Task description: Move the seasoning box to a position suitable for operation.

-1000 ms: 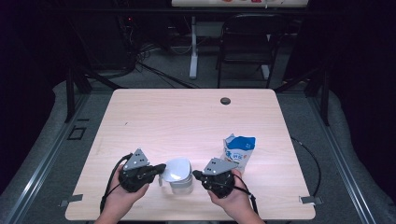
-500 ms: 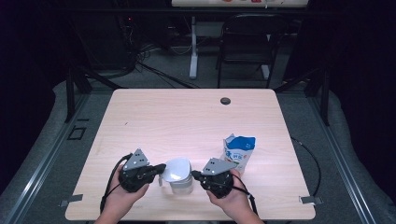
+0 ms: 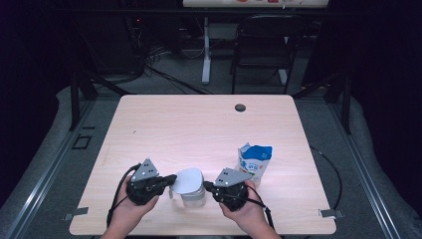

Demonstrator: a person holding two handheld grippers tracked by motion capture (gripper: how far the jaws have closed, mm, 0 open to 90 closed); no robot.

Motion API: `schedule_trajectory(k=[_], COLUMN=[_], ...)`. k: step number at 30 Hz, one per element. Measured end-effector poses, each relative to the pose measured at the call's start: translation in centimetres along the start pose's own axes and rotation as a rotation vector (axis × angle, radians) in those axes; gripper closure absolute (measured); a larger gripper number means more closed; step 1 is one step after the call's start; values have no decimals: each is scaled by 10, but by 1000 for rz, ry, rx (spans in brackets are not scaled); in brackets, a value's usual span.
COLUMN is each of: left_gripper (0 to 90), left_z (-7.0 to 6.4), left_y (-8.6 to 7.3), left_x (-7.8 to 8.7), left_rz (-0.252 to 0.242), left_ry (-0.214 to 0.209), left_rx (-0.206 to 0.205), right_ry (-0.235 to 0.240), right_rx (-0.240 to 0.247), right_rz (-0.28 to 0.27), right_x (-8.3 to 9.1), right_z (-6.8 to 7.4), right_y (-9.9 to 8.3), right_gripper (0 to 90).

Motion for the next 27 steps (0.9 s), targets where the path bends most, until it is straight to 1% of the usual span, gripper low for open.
schedule_trajectory(k=[5,6,10,11,16,18,19,22,24,27], left_gripper=[880,879,868,864,849,840,831,805,773,743], left_z=[1,2,6,7,10,11,12,14,15,17], left_y=[0,-1,-1,-1,-3,-3,-3,-4,-4,-5], left_x=[1,2,4,5,8,8,8,10,11,12], left_rz=[0,9,-4,-2,-5,-9,-14,-5,-14,-9], left_ry=[4,6,12,9,17,19,22,19,18,23], left_rx=[3,0,9,15,22,25,29,34,42,45], right_ry=[1,1,0,-1,0,1,1,3,3,3], right_rx=[5,5,3,4,10,9,9,13,18,23], right_rz=[-1,-2,-9,-9,-4,-10,-12,-14,-14,-18], right_x=[1,1,1,1,2,2,2,2,2,2], right_z=[0,0,1,1,1,1,1,2,3,4], right_y=[2,2,4,5,5,6,7,10,12,15], right_gripper=[900,900,900,900,900,900,900,900,900,900])
Point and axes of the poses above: each handheld gripper's, and its own axes: x roughly backward along the jaws, y roughly out of its top, z roughly to its left, the point moved 9 cm from there along -x, roughly forward along the jaws, and after that the axes turned 10 degrees about x, right-handed, at the moved point
